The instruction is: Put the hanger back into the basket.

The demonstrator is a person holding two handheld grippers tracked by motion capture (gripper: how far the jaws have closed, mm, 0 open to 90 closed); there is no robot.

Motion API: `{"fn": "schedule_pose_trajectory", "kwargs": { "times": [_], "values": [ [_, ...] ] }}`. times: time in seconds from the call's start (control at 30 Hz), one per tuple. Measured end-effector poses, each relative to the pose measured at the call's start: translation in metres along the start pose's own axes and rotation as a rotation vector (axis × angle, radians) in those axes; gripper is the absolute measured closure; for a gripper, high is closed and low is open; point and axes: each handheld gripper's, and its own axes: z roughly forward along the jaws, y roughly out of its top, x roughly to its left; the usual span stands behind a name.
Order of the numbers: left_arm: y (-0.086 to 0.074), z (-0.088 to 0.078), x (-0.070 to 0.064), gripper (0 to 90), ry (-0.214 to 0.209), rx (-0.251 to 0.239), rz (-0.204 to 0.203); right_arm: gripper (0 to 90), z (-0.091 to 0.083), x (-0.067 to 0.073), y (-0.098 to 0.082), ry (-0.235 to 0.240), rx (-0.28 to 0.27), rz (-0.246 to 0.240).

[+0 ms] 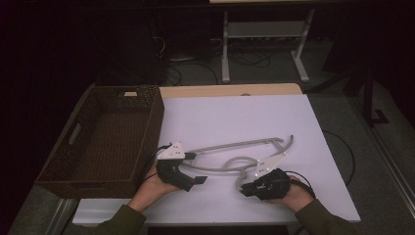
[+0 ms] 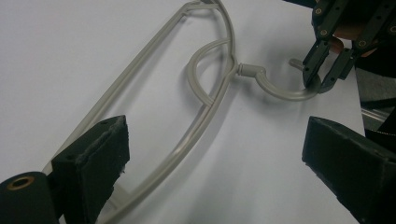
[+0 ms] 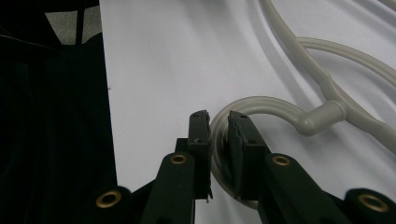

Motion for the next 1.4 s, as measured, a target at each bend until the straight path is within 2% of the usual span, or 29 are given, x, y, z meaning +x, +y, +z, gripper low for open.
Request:
{"fn": "schedule_pose_trajectory", "kwargs": {
  "times": [0.07,0.13,0.3,0.4,0.47,0.53,0.93,1.1,1.23,1.4],
  "values": [
    [0.002,0.007,0.002,8.6,-0.019,0.013,0.016,79.0,0.0,0.0,0.0,0.001,0.0,-0.002],
    [0.003,0.015,0.004,14.1,-0.037,0.039,0.027,79.1,0.0,-0.001,0.0,0.003,0.001,-0.002],
    [0.006,0.03,0.01,19.4,-0.048,0.096,0.068,79.1,-0.001,-0.001,0.002,0.01,-0.001,-0.006],
    [0.008,0.037,0.012,26.9,-0.059,0.124,0.077,79.1,-0.003,-0.001,0.003,0.014,-0.005,-0.014],
    [0.008,0.043,0.013,28.6,-0.06,0.15,0.09,79.0,-0.003,-0.001,0.003,0.017,-0.008,-0.014],
    [0.009,0.051,0.014,33.4,-0.074,0.176,0.086,79.0,-0.004,-0.002,0.004,0.019,-0.012,-0.012],
    [0.015,0.063,0.013,53.2,-0.082,0.218,0.149,79.0,-0.006,-0.003,0.005,0.027,-0.022,-0.014],
    [0.016,0.069,0.014,57.5,-0.095,0.245,0.158,79.0,-0.009,-0.003,0.007,0.026,-0.033,-0.016],
    [0.017,0.072,0.013,64.6,-0.11,0.255,0.161,79.0,-0.011,-0.003,0.009,0.026,-0.044,-0.02],
    [0.018,0.073,0.013,69.1,-0.102,0.257,0.167,79.0,-0.012,-0.003,0.01,0.029,-0.047,-0.018]
  ]
}}
